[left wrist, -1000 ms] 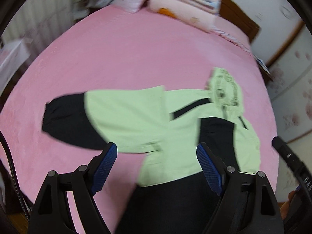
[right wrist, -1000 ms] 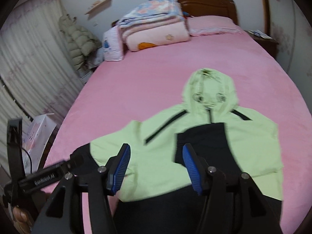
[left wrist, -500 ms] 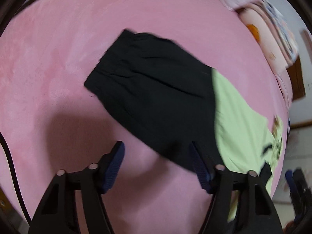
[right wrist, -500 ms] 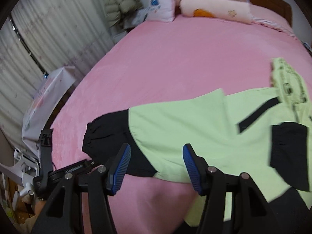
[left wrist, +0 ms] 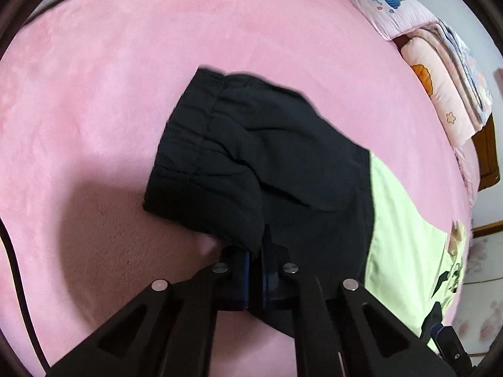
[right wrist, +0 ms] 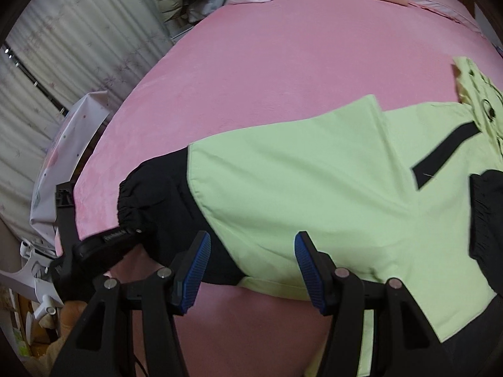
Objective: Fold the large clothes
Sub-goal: 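Grasp the other black sleeve cuff with the left gripper, then fold the held sleeve across the jacket front with the left gripper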
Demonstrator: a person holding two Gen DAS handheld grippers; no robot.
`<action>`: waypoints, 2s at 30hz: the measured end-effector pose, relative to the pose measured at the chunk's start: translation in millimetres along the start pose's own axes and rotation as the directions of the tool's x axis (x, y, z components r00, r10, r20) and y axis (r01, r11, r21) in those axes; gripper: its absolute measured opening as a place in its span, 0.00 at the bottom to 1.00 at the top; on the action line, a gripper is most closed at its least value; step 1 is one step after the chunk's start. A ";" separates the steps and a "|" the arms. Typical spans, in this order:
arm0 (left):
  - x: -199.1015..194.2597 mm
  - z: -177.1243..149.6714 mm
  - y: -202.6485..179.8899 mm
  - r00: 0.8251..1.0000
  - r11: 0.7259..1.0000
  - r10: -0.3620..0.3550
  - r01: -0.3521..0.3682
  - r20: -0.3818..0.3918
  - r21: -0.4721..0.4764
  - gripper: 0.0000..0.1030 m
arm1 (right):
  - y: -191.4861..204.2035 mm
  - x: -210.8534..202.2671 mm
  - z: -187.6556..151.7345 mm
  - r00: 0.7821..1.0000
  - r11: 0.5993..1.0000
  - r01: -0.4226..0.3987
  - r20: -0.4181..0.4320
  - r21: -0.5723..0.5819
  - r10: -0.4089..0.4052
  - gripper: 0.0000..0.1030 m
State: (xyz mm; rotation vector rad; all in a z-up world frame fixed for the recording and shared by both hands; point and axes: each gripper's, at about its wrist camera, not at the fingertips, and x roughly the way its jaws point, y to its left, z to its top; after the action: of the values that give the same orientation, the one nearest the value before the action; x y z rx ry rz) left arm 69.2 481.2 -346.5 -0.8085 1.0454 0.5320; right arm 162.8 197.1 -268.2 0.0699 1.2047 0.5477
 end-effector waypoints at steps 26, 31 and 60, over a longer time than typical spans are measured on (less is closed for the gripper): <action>-31.6 -290.4 -406.0 0.948 0.502 -0.259 0.297 -0.187 0.812 0.07 | -277.3 -165.8 -91.3 0.938 0.902 0.265 0.125 0.342 -0.323 0.55; 7.1 -321.0 -402.7 0.962 0.498 -0.125 0.272 -0.243 0.823 0.25 | -312.9 -161.6 -115.7 0.942 0.882 0.283 0.066 0.377 -0.330 0.55; -29.4 -197.4 -222.5 0.998 0.811 -0.061 0.062 -0.021 0.582 0.62 | -316.6 -47.6 -39.2 0.984 0.947 0.166 0.016 0.276 -0.177 0.30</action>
State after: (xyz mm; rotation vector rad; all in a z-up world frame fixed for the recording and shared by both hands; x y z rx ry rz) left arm 110.6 189.0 -299.3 -0.2898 1.0978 0.1291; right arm 231.4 -107.9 -347.9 0.2088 1.2276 0.2232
